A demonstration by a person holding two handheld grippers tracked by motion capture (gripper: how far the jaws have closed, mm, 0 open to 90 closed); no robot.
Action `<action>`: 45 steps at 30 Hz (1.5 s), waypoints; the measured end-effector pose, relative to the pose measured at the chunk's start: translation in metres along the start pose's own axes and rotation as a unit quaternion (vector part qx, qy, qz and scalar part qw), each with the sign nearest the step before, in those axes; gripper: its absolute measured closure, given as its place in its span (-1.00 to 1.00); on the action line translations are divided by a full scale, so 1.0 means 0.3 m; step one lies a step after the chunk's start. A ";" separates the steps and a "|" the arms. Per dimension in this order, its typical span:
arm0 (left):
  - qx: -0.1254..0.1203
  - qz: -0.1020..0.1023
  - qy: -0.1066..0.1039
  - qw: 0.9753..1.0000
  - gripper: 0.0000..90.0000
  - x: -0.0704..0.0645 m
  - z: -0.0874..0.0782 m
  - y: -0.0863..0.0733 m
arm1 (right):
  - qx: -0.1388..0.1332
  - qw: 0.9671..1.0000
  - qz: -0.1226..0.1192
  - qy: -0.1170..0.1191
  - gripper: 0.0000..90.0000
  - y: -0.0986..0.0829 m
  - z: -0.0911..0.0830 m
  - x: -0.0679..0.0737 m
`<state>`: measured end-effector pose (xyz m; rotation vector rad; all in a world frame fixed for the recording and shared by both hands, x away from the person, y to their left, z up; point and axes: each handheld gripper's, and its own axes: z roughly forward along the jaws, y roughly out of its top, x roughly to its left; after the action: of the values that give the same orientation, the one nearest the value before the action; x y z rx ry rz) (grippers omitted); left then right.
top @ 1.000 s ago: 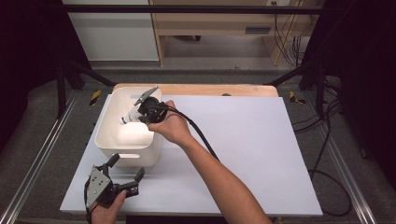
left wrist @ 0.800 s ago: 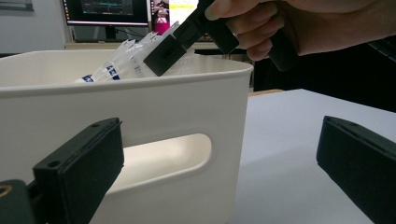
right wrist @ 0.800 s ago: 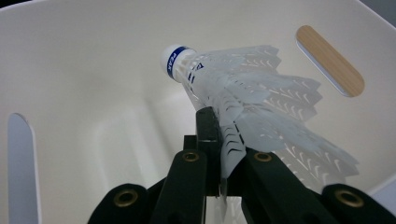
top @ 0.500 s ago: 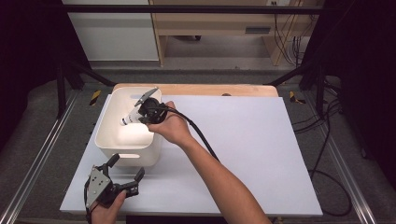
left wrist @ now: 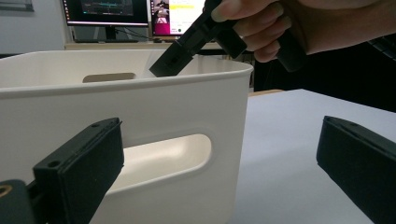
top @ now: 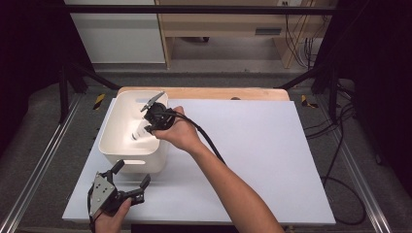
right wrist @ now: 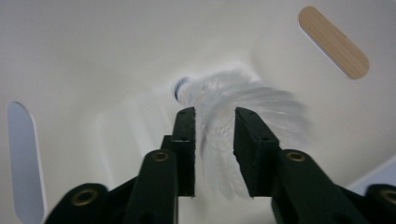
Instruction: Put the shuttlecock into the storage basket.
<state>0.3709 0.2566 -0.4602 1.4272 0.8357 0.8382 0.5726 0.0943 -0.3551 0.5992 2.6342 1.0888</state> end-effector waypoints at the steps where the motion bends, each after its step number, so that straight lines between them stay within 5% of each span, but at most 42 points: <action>1: 0.000 0.001 0.000 1.000 -0.98 0.000 0.001 0.000 | 0.001 1.000 -0.001 -0.001 0.41 -0.002 -0.007 0.000; 16: 0.000 0.003 -0.001 1.000 -0.98 -0.004 0.002 -0.001 | -0.053 0.998 0.019 -0.012 0.22 -0.047 -0.180 0.005; 45: 0.001 0.003 -0.001 1.000 -0.98 -0.004 0.002 -0.001 | -0.067 0.997 0.018 -0.021 0.06 -0.046 -0.222 0.018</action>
<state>0.3709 0.2554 -0.4606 1.4320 0.8306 0.8403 0.5400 0.0464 -0.3187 0.6354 2.5000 1.2379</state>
